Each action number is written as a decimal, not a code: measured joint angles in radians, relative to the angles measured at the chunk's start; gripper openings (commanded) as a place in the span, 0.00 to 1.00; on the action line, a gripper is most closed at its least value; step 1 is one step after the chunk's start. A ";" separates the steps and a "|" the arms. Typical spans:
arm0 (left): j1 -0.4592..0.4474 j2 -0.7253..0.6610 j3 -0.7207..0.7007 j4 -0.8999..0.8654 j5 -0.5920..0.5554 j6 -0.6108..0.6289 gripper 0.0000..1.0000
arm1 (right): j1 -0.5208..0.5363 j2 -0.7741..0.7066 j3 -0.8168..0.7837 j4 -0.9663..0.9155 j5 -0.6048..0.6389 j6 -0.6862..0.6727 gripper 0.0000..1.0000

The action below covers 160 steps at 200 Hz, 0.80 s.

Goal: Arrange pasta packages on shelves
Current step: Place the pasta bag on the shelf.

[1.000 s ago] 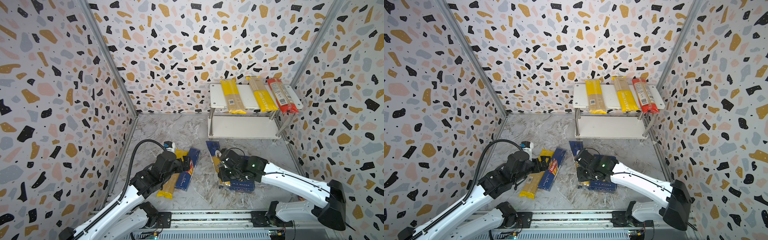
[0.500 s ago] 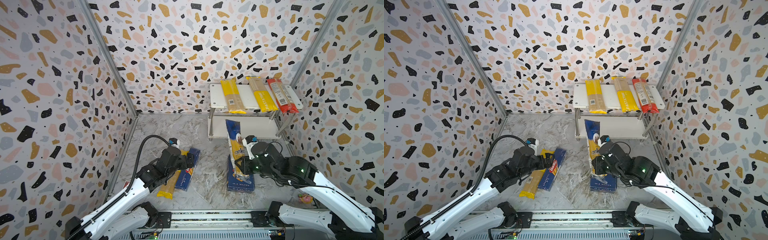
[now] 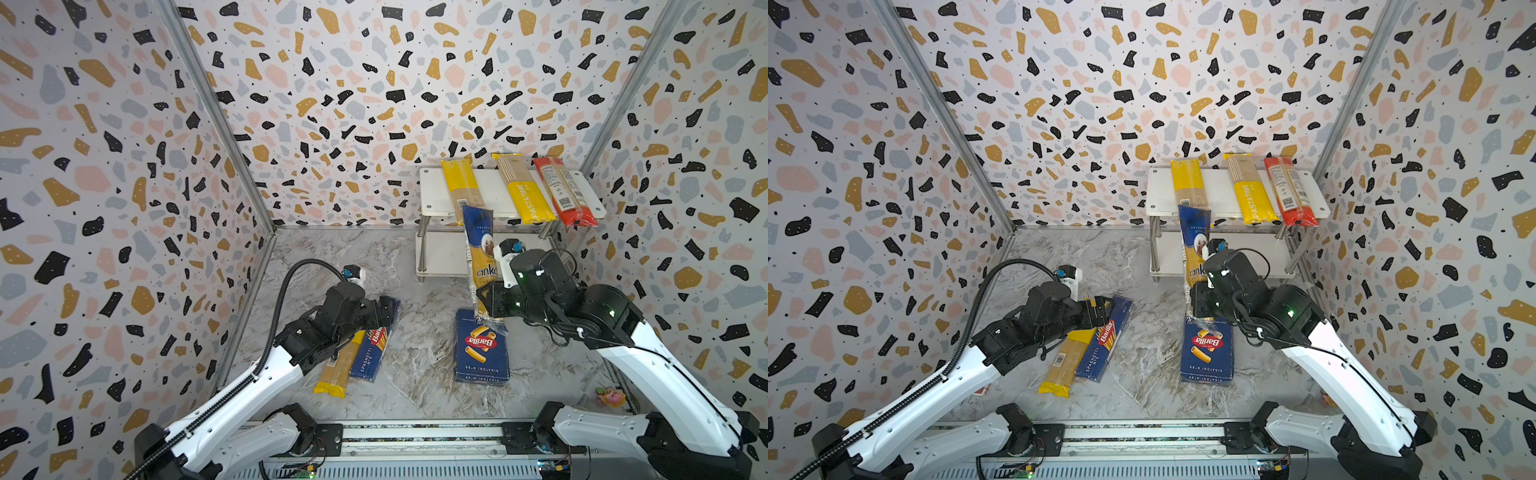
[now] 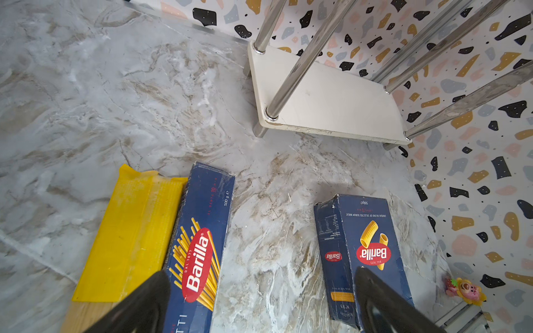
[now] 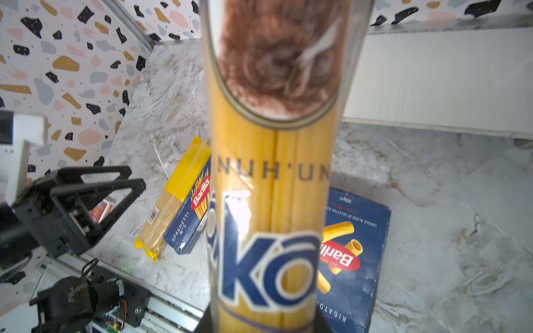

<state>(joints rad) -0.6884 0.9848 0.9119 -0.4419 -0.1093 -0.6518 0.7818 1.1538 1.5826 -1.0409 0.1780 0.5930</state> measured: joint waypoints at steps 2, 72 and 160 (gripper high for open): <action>0.000 0.001 0.002 0.000 0.000 0.002 0.99 | -0.006 0.006 0.008 0.000 -0.002 -0.004 0.12; 0.000 0.028 0.038 0.003 0.023 0.027 0.99 | -0.251 0.317 0.446 -0.033 -0.074 -0.143 0.13; 0.000 0.082 0.038 0.028 0.056 0.056 0.99 | -0.493 0.575 0.720 0.001 -0.152 -0.260 0.14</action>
<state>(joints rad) -0.6880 1.0668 0.9501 -0.4137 -0.0532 -0.5961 0.2890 1.7290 2.3024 -1.0401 0.0257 0.3332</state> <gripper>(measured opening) 0.995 0.268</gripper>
